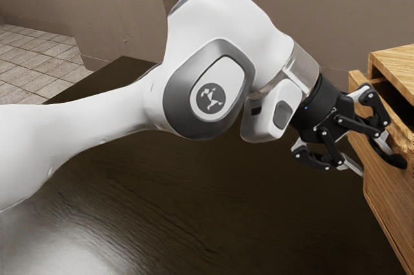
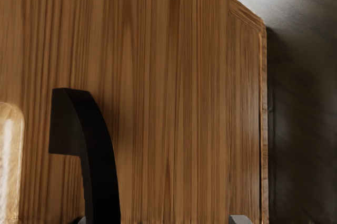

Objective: Pull the drawer handle with one arm to open the drawer

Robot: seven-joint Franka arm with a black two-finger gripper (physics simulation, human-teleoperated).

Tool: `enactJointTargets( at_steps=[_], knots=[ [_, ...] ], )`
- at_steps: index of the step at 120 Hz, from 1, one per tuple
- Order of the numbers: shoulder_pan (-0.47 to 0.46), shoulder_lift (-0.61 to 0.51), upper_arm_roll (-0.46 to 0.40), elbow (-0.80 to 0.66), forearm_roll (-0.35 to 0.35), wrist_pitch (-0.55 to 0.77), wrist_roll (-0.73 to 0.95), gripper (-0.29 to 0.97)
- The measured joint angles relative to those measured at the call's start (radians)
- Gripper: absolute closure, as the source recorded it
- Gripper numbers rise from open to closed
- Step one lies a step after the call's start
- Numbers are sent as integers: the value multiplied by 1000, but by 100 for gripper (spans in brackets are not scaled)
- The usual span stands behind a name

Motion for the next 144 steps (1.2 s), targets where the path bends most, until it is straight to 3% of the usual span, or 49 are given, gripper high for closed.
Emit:
enactJointTargets(
  at_steps=[10, 33, 49, 77, 144],
  knots=[
    [10, -14, -1, -6, 0, -3, 0, 50],
    [26, -27, 1, -24, -2, -8, 1, 43],
    [34, -61, 4, -50, -2, -11, 0, 48],
    [51, -104, -1, -109, -5, -11, -2, 37],
    [79, -241, 4, -239, -12, -23, -15, 48]
  ],
)
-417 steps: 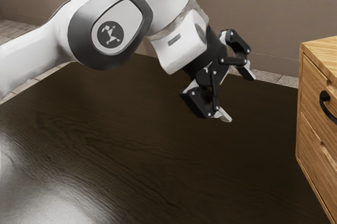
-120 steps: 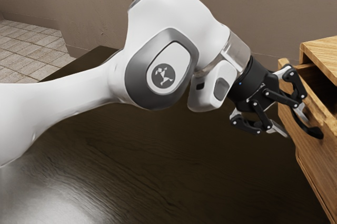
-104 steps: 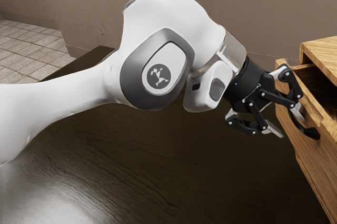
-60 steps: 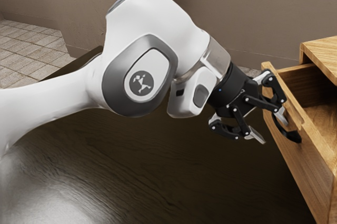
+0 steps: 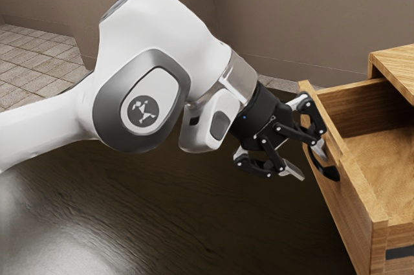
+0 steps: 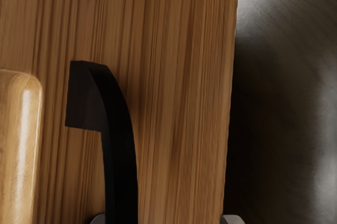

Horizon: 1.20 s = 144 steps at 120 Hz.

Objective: Pull the drawer handle with one arm to open the drawer

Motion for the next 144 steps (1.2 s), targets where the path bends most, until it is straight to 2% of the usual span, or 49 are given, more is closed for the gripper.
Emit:
enactJointTargets(
  at_steps=[30, 44, 67, 144],
  knots=[
    [-6, -51, 18, -39, -31, 14, -8, 42],
    [-6, -57, 21, -64, -38, 20, -9, 34],
    [-5, -110, 22, -107, -43, 19, -11, 39],
    [-19, -228, 80, -218, -58, -1, -16, 35]
  ],
)
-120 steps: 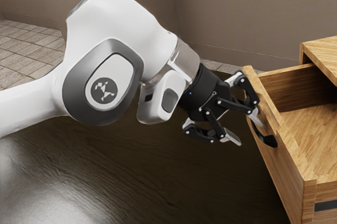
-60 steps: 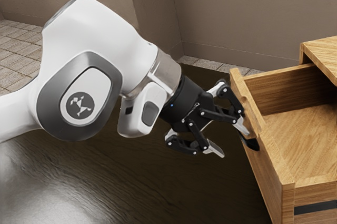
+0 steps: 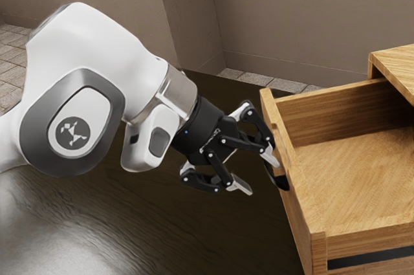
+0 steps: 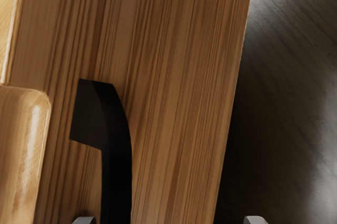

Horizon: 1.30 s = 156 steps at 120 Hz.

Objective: Pull the drawer handle with one arm to open the drawer

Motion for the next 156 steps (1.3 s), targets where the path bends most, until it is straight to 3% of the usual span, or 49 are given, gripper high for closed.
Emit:
enactJointTargets(
  at_steps=[48, 128, 139, 156],
  knots=[
    [-26, -78, 37, -62, -2, -25, -2, 42],
    [-47, -126, 121, -105, 3, -58, -6, 36],
    [-53, -131, 134, -101, 6, -64, -8, 41],
    [-54, -135, 144, -92, 5, -69, -9, 29]
  ],
)
